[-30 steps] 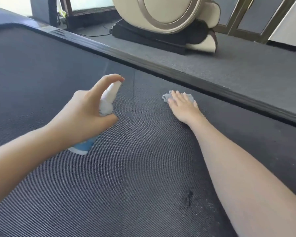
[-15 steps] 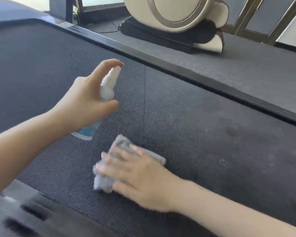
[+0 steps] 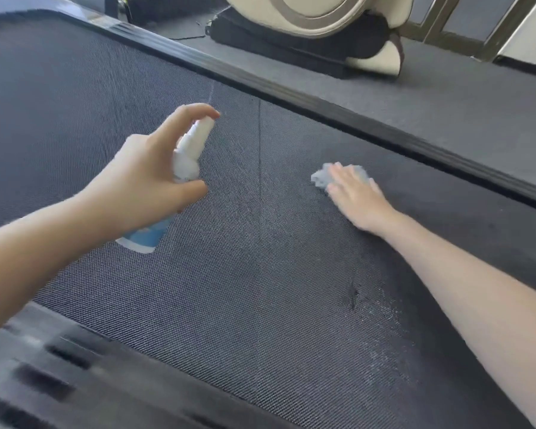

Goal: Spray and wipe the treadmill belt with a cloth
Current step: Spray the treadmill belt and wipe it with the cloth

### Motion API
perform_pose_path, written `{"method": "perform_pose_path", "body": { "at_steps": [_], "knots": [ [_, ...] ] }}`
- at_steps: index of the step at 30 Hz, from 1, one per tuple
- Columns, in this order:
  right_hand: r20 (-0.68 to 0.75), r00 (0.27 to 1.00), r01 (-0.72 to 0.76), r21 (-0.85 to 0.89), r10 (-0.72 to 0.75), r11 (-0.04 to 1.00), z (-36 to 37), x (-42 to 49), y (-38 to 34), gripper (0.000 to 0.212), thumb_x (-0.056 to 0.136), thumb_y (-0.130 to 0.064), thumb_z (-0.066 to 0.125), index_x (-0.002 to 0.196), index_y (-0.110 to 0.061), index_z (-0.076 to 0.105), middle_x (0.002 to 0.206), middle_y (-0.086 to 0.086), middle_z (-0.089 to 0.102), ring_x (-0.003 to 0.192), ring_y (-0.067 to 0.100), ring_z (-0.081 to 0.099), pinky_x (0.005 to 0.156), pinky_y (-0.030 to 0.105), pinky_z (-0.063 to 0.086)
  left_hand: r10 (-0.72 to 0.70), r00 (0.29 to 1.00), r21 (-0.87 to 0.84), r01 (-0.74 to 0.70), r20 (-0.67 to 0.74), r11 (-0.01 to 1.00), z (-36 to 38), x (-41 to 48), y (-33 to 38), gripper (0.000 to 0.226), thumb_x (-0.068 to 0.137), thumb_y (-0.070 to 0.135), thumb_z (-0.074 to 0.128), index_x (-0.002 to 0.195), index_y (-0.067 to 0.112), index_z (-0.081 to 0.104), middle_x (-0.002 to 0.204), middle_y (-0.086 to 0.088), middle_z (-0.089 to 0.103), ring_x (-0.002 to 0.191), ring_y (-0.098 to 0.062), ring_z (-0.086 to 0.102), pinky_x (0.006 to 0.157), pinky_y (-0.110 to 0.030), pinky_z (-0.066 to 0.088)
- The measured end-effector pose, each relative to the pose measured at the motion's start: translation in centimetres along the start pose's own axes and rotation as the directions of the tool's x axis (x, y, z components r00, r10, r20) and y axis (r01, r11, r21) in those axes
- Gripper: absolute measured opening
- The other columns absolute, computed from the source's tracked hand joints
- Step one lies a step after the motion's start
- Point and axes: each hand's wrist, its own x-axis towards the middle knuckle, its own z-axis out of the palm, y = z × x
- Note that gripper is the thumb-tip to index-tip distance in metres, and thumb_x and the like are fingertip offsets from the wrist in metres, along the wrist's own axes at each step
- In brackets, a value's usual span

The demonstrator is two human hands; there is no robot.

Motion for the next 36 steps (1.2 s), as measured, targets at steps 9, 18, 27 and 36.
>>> {"method": "perform_pose_path", "body": {
  "at_steps": [9, 18, 27, 36],
  "knots": [
    [0.015, 0.993, 0.118, 0.037, -0.119, 0.992, 0.1, -1.4, -4.0, 0.048, 0.103, -0.032, 0.022, 0.150, -0.026, 0.018, 0.159, 0.002, 0.012, 0.146, 0.024, 0.007, 0.118, 0.047, 0.008, 0.011, 0.999, 0.028, -0.012, 0.035, 1.000, 0.0, -0.8, 0.4, 0.070, 0.074, 0.006, 0.067, 0.128, 0.042, 0.041, 0.074, -0.013, 0.061, 0.061, -0.024, 0.055, 0.057, -0.021, 0.041],
    [0.116, 0.724, 0.678, 0.067, -0.680, 0.732, 2.6, -20.4, -7.9, 0.050, 0.100, -0.037, 0.037, 0.148, -0.030, 0.027, 0.157, -0.010, 0.018, 0.146, 0.008, 0.000, 0.117, 0.040, 0.003, 0.122, 0.989, -0.019, -0.121, 0.083, 0.992, 3.5, -0.1, 2.4, 0.070, 0.071, 0.006, 0.067, 0.129, 0.037, 0.042, 0.067, -0.004, 0.061, 0.058, -0.008, 0.054, 0.056, -0.009, 0.039],
    [0.093, 0.963, 0.247, 0.057, -0.252, 0.967, 0.3, -16.0, 1.3, 0.055, 0.089, -0.059, 0.006, 0.143, -0.050, 0.005, 0.150, -0.035, -0.005, 0.137, -0.014, -0.016, 0.118, 0.032, -0.005, 0.212, 0.950, 0.092, -0.238, 0.228, 0.967, 7.8, 3.6, 3.1, 0.068, 0.075, 0.011, 0.066, 0.134, 0.030, 0.039, 0.059, 0.003, 0.050, 0.053, -0.007, 0.046, 0.050, -0.021, 0.033],
    [0.023, 0.983, 0.179, 0.050, -0.181, 0.982, 0.7, -14.6, 2.5, 0.057, 0.086, -0.059, 0.002, 0.143, -0.052, 0.006, 0.150, -0.034, -0.004, 0.136, -0.015, -0.016, 0.110, 0.015, -0.019, 0.126, 0.988, 0.236, -0.144, 0.088, 0.961, 11.3, 8.0, 2.3, 0.062, 0.072, 0.015, 0.059, 0.124, 0.034, 0.031, 0.066, -0.001, 0.047, 0.067, -0.030, 0.049, 0.062, -0.037, 0.045]
  ]
}}
